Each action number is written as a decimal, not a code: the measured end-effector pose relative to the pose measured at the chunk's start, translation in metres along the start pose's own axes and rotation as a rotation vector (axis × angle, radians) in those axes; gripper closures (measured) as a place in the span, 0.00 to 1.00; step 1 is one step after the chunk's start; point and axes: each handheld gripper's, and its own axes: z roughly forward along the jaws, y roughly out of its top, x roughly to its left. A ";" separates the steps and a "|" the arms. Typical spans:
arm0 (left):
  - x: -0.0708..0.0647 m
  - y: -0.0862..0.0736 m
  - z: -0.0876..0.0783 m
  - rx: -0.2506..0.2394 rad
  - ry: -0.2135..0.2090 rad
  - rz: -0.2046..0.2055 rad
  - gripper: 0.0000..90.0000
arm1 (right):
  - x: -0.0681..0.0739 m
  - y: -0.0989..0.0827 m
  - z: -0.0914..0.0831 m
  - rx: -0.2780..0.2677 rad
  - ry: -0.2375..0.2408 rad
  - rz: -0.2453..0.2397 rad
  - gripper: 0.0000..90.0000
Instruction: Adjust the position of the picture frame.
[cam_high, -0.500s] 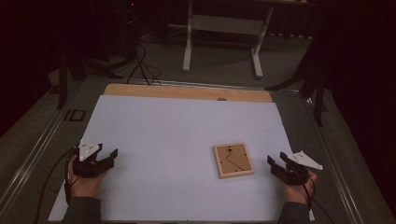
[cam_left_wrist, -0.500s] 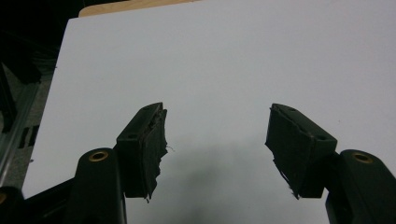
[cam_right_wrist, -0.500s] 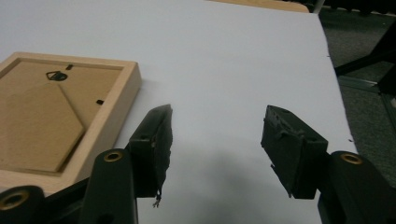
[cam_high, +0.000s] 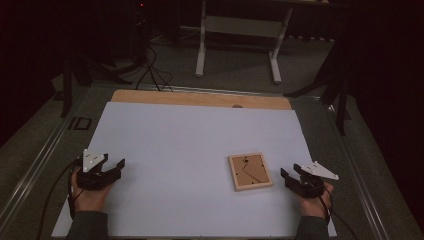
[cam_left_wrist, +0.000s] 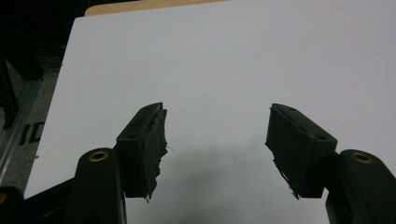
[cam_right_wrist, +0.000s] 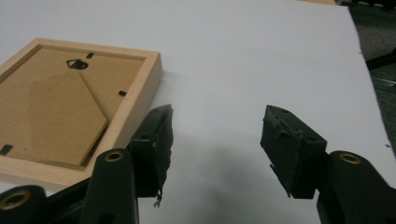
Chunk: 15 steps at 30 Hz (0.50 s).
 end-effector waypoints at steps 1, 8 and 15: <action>0.000 0.000 0.000 0.000 -0.001 0.002 0.42 | 0.001 0.000 0.000 0.002 0.001 -0.003 0.48; -0.001 0.000 0.000 -0.005 -0.005 0.005 0.42 | 0.005 -0.001 0.003 0.018 0.047 -0.005 0.58; -0.001 0.000 -0.001 -0.007 -0.007 0.004 0.42 | 0.021 -0.003 0.010 0.063 0.091 -0.079 0.74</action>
